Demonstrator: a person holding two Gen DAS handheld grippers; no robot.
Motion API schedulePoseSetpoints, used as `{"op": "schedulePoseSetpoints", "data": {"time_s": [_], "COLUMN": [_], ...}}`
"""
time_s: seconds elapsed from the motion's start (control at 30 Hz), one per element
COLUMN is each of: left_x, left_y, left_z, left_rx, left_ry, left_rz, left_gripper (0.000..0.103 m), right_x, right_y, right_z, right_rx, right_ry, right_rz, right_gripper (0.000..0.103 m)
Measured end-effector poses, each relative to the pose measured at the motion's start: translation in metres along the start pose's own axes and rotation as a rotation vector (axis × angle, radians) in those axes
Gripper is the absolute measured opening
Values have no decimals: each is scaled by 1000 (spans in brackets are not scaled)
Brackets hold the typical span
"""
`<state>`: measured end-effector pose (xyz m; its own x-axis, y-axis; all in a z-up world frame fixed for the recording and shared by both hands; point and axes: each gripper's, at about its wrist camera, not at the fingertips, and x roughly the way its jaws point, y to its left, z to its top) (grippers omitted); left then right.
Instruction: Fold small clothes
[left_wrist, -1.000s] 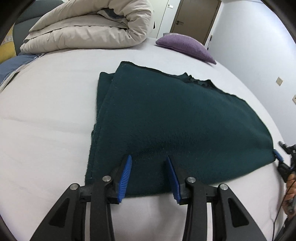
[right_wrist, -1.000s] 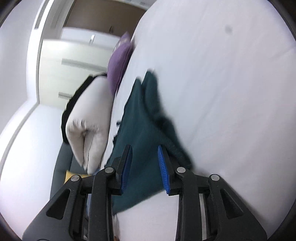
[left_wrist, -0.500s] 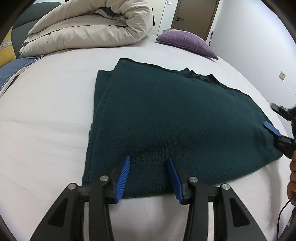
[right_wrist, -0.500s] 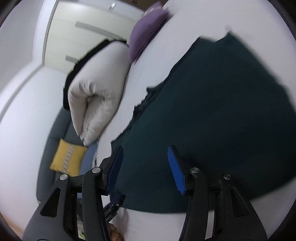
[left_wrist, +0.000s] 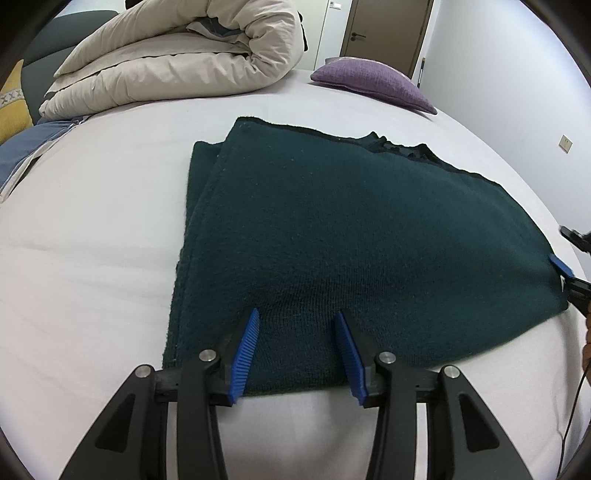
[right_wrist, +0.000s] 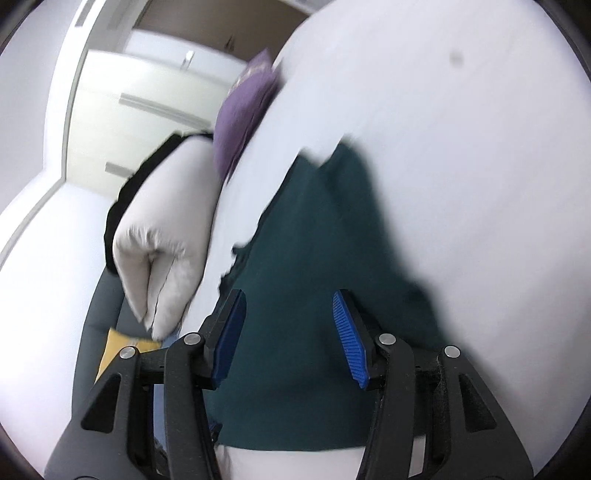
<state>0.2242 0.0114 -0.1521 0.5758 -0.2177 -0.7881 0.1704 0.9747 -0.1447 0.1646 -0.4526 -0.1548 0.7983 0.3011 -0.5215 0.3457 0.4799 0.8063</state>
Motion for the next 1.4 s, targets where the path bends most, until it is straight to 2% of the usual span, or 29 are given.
{"op": "schedulePoseSetpoints", "data": {"time_s": [0.07,0.1,0.13,0.33,0.6,1.17,1.33,1.4], "left_x": [0,0,1,1,1,1,1,1], "left_y": [-1,0,-1,-2,-2,0,2,2], "left_z": [0,0,0,-1,-3,-3,-3,-3], "left_rx": [4,6,7,15,13,-8,-16,-20], "left_ry": [-1,-1,-1,-5,-9,-13,-15,-15], "left_rz": [5,8,10,17,14,-16,-27,-29], "left_gripper": [47,47,47,47,47,47,47,47], "right_x": [-20,-30,-38,-57,-47,8,26,30], "right_y": [-9,-13,-15,-27,-24,-10,0,-1], "right_z": [5,7,8,11,10,28,21,19], "right_rx": [18,19,13,0,-25,-32,-43,-20], "right_ry": [-36,-52,-66,-52,7,237,320,328], "right_rz": [0,-21,-40,-69,-72,-140,-155,-143], "right_gripper": [50,55,55,56,56,57,50,37]}}
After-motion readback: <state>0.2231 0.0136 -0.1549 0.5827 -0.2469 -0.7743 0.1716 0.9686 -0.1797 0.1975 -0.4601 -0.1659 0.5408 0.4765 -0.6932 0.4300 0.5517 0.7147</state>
